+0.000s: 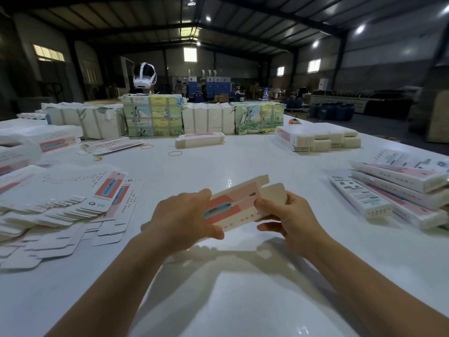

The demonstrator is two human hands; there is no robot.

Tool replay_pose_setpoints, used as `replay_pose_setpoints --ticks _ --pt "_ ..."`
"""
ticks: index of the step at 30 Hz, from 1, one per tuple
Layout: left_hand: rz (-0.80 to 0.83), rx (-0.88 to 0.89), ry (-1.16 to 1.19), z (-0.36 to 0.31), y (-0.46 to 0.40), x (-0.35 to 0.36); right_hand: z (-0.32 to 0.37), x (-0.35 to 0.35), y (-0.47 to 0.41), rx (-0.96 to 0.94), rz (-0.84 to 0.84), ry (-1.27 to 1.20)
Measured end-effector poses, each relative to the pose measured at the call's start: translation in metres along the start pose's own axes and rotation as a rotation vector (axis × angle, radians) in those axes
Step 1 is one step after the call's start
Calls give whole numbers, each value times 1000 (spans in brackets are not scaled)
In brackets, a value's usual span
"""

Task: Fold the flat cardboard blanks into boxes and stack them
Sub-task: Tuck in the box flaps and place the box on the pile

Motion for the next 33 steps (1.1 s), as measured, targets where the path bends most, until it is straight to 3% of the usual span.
replay_pose_setpoints --ticks 7,12,15,25,33 --pt "-163 62 8 -19 5 7 -2 14 5 -107 83 63" --pt "-291 -3 87 -11 11 -2 24 5 23 -655 -338 528" --pt "-373 41 100 -16 14 -7 28 9 34 -827 -474 757" --pt "-513 120 88 -29 19 -6 34 17 47 -991 -562 704" --pt "-460 137 56 -23 18 -4 32 24 46 -963 -391 742"
Point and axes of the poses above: each hand's wrist, its own y-axis away from the middle knuckle, its own x-axis out of the palm, z = x × y, the point moved 5 cm from there along -y, towards the middle knuckle, and after that the axes turned 5 degrees about y, right-handed, at the moved point
